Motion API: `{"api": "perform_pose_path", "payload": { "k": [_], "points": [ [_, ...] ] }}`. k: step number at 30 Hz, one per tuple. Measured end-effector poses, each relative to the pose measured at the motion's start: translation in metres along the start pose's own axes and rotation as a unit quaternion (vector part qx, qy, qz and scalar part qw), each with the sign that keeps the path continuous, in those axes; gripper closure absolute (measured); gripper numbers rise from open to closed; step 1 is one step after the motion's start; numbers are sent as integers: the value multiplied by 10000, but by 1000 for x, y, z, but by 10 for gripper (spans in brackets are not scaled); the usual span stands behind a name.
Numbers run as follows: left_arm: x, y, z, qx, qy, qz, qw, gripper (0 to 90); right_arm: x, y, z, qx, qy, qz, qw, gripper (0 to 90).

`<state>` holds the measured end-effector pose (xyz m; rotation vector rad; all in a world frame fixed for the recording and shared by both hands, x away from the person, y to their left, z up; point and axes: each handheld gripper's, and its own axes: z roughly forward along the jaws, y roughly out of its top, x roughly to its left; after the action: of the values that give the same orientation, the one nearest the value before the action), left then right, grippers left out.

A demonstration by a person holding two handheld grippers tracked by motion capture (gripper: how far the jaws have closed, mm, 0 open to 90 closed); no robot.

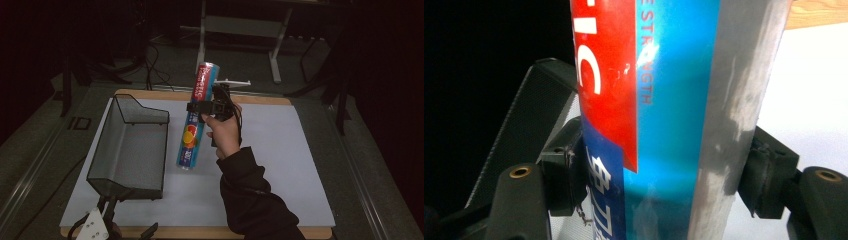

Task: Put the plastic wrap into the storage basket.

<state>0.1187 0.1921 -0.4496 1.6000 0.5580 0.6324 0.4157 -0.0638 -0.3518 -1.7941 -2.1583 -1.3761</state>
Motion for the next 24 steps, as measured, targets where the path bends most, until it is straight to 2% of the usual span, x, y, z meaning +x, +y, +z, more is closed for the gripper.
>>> {"api": "perform_pose_path", "payload": {
  "k": [1,9,16,17,19,24],
  "points": [
    [0,0,0,-3,-1,-6,10000,28,7,2,4,27,17,-54,10000,318],
    [1,0,-1,-6,5,-39,10000,28,28,9,20,134,142,-107,9998,318],
    [1,-1,-2,10,54,-12,10000,28,53,11,35,228,161,-356,9990,318],
    [1,-1,-2,10,54,-12,10000,28,53,11,35,228,161,-356,9990,318],
    [1,-1,-2,13,71,-11,10000,28,67,10,43,290,122,-498,9983,318],
    [1,-1,-2,23,76,-22,10000,28,82,7,54,414,206,-541,9975,318]
  ]
}}
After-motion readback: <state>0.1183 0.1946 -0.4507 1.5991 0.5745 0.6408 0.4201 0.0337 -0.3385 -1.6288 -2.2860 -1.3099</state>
